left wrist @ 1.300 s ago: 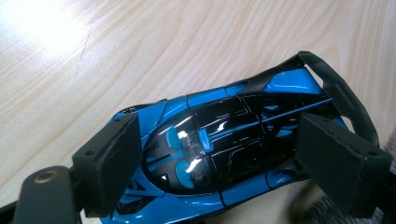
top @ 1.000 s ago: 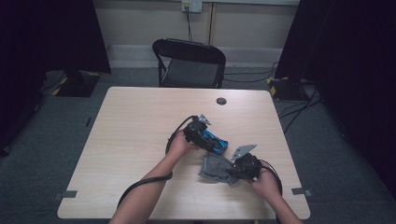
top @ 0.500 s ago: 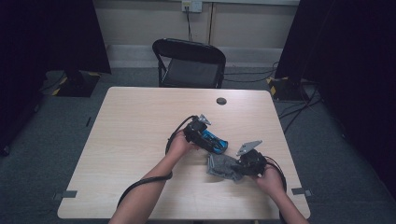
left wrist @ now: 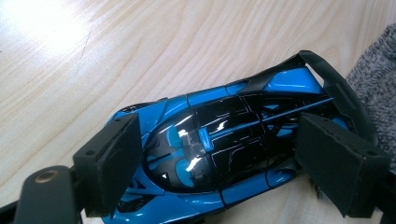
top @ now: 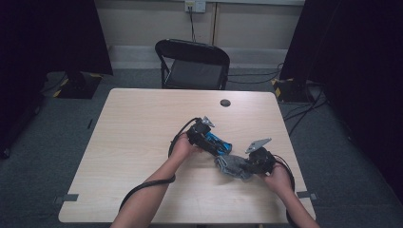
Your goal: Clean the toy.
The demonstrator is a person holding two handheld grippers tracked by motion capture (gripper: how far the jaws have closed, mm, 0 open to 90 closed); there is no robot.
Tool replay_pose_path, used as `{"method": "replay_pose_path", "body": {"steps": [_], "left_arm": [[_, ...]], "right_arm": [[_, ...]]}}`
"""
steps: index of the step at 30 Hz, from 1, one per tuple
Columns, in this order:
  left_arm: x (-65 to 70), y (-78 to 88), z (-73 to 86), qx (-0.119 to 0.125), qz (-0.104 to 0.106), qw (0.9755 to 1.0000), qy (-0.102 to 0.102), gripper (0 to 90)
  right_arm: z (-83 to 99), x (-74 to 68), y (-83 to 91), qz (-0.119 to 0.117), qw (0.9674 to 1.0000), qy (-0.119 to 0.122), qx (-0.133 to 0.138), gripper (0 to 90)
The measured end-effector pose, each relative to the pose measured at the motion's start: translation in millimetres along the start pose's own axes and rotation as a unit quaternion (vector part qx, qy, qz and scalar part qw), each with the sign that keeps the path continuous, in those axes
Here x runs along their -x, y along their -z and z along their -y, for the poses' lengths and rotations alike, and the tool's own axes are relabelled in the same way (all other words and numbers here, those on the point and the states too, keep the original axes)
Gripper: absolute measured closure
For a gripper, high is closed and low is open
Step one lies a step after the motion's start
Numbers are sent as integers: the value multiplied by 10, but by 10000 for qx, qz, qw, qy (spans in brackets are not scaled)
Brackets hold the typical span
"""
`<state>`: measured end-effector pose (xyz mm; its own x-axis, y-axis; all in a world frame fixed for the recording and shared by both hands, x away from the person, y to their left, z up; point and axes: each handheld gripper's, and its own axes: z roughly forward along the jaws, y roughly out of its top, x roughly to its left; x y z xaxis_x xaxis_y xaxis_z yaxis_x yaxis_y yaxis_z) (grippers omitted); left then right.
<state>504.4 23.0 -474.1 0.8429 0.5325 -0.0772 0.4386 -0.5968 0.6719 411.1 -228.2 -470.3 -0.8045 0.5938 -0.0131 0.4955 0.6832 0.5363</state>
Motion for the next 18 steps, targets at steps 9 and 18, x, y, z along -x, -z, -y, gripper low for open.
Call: {"method": "replay_pose_path", "body": {"steps": [9, 18], "left_arm": [[1, 0, 1, 3, -4, 10000, -4, 151], [2, 3, 3, -15, -6, 10000, -9, 151]], "right_arm": [[18, 129, 16, 117, 9998, -154, -60, 747], [3, 250, 24, 206, 9993, -247, -186, 748]]}}
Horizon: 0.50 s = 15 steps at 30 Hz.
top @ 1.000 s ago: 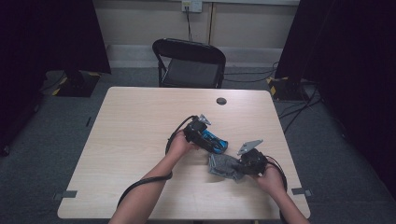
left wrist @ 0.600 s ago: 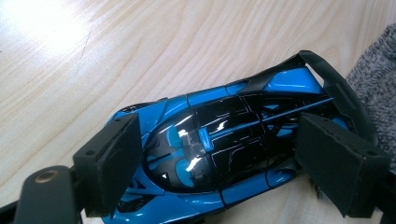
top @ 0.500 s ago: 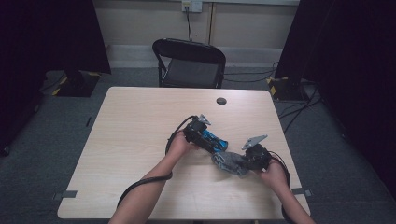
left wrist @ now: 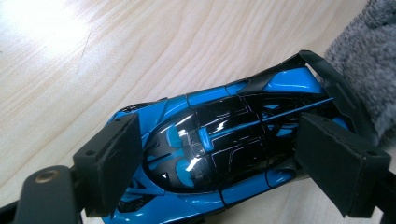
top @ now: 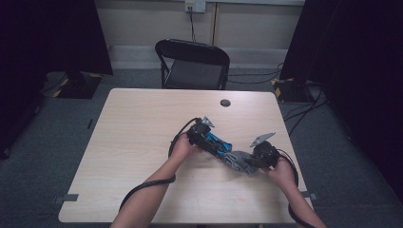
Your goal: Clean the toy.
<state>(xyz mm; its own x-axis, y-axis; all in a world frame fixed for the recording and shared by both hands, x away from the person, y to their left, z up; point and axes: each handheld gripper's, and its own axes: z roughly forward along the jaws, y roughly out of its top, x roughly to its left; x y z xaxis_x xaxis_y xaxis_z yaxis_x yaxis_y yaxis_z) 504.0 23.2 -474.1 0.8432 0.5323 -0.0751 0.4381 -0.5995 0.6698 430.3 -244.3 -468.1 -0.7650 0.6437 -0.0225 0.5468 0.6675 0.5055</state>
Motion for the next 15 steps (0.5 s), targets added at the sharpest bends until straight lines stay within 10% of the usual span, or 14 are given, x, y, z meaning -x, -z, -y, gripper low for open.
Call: {"method": "replay_pose_path", "body": {"steps": [15], "left_arm": [[7, -5, -4, 20, -8, 10000, 43, 151]], "right_arm": [[-106, 254, -35, 278, 9993, -181, -191, 748]]}}
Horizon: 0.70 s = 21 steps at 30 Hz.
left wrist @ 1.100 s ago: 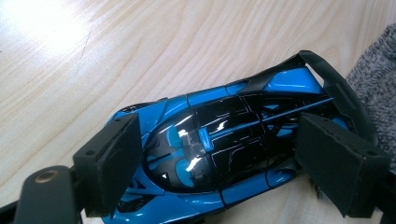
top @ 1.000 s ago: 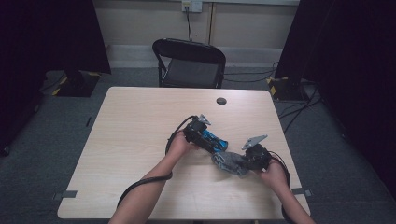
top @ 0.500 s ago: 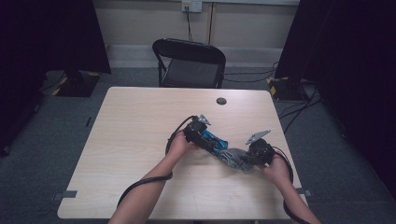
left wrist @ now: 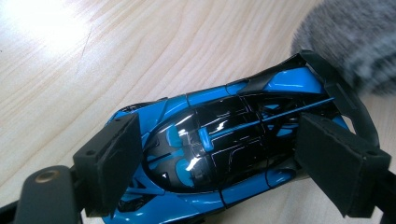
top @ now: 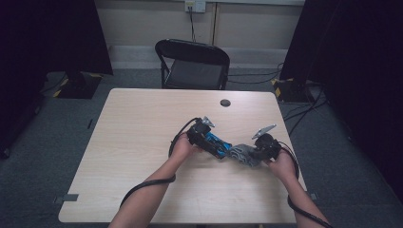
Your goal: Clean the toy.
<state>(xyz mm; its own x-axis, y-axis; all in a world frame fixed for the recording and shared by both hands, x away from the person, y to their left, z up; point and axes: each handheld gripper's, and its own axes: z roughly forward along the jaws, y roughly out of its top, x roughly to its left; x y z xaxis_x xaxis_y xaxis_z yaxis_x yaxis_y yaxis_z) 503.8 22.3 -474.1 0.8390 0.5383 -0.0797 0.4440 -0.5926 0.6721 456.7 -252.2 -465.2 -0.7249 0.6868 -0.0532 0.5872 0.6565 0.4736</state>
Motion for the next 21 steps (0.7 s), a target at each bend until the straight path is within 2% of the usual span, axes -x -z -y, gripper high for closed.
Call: {"method": "replay_pose_path", "body": {"steps": [5, 14, 21], "left_arm": [[3, 2, 1, -6, -15, 10000, 13, 151], [3, 8, 8, -4, -32, 10000, 8, 151], [9, 8, 29, 82, -54, 9999, 48, 151]], "right_arm": [[-30, 101, -18, 131, 9997, -228, -26, 749], [-84, 190, -1, 455, 9979, -455, -105, 752], [-275, 274, -23, 656, 9956, -675, -24, 751]]}}
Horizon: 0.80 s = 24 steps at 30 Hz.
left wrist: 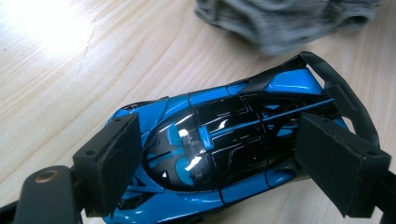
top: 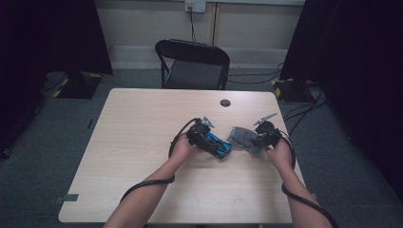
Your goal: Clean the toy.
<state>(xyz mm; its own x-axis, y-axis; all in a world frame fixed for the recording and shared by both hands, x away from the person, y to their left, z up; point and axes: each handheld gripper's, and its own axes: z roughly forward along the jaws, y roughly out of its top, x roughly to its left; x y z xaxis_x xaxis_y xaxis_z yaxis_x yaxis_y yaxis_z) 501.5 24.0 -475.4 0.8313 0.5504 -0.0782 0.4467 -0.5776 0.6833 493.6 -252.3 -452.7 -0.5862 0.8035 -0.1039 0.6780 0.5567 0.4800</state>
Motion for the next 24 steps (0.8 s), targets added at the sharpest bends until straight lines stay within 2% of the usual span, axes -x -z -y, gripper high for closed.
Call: {"method": "replay_pose_path", "body": {"steps": [2, 7, 10, 15, 18, 19, 22, 23, 24], "left_arm": [[-1, 2, 6, 22, 11, 10000, 23, 153], [-1, 2, 6, 23, 17, 10000, 28, 153], [0, 6, 20, 60, 13, 10000, 30, 153], [0, 5, 31, 110, 22, 9999, 45, 155], [-5, 4, 36, 142, 30, 9999, 42, 155], [-4, 5, 36, 141, 29, 9999, 40, 156], [-5, 9, 51, 174, 22, 9998, 40, 158], [-6, 10, 57, 197, 20, 9998, 29, 159], [-7, 11, 58, 204, 13, 9998, 22, 159]], "right_arm": [[-94, -22, -33, 122, 9999, -35, -31, 751], [-360, -52, -104, 235, 9994, -238, 16, 749], [-536, -109, -176, 333, 9992, -239, 31, 748], [-787, -253, -334, 154, 9992, -310, 178, 748], [-895, -409, -479, 99, 9998, -136, 139, 748], [-921, -441, -522, -11, 9998, -123, 141, 748], [-974, -530, -623, -74, 9998, 165, -34, 749], [-978, -564, -652, -173, 9993, 317, -4, 750], [-979, -587, -658, -132, 9989, 458, -5, 751]]}}
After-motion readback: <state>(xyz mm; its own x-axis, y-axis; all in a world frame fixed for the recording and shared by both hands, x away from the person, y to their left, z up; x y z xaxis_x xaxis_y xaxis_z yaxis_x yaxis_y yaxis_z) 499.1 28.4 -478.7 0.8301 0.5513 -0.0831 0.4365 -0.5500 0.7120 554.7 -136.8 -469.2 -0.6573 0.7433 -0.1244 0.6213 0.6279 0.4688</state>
